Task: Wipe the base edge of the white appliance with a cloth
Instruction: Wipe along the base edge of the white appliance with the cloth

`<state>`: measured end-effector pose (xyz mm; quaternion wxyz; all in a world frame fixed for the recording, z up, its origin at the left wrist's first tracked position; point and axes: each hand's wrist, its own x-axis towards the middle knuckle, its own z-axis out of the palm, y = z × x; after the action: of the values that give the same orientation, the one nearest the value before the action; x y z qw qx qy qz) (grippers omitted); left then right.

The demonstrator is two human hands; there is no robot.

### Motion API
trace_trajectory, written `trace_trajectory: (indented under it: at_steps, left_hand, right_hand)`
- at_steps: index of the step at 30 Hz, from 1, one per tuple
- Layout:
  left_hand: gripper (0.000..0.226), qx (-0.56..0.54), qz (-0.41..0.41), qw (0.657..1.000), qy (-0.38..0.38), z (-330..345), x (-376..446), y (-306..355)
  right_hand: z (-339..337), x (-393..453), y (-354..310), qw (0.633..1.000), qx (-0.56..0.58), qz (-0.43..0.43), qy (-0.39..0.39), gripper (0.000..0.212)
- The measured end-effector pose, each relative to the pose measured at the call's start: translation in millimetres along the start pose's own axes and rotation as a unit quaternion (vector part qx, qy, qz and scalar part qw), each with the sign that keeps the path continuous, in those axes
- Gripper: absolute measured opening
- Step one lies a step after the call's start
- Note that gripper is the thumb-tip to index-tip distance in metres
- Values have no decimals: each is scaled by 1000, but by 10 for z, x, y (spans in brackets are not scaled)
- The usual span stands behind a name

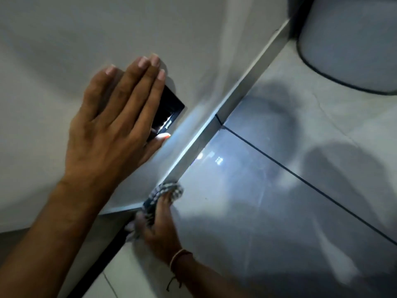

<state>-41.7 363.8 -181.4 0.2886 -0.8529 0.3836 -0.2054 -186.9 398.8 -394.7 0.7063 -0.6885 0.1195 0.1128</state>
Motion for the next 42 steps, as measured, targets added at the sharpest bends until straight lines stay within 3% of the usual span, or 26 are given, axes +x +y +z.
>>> trace_trajectory:
  at_steps: [3,7,9,11,13,15,19,23,26,31,33,36,40,42]
  left_hand:
    - [84,19,4,1000,13,-20,-10,-9]
    - [89,36,-1,999,28,10,1,15]
    - [93,60,3,998,35,22,25,12]
    - [94,78,11,996,36,34,52,10]
    - [92,82,13,996,36,41,50,16]
    - [91,67,6,997,32,67,46,38]
    - [89,-4,-15,1000,12,96,37,46]
    - [88,-29,-16,999,-4,74,8,8]
    - [86,-29,-15,999,-10,61,-16,-17]
    - [90,26,6,999,28,-2,17,-10]
    - [91,43,2,998,36,-14,32,8]
    - [90,51,-16,998,46,-23,90,14]
    - [84,48,-23,996,70,-14,95,63]
    - [82,42,-29,995,80,16,72,56]
  right_hand:
    - [-104,68,38,1000,2,-3,-29,97]
    - [-1107,859,-169,997,-21,-11,77,90]
    - [-1551,1227,-415,987,17,-23,156,103]
    - [-1708,1372,-551,982,42,-33,180,104]
    - [-1541,1299,-400,980,-41,-45,187,104]
    - [-1045,931,-119,984,-94,-48,145,106]
    - [66,-49,55,998,-43,12,-46,124]
    - [-34,-27,44,994,-27,34,-97,134]
    - [-468,344,-51,999,-19,27,-36,136]
    - [-1344,1172,-407,989,39,12,143,93]
    - [-1407,1188,-395,983,8,-8,185,94]
    - [-797,681,-137,993,-48,-15,102,111]
    - [63,-106,10,996,72,42,-39,89]
    - [9,-50,-74,991,120,64,-17,85]
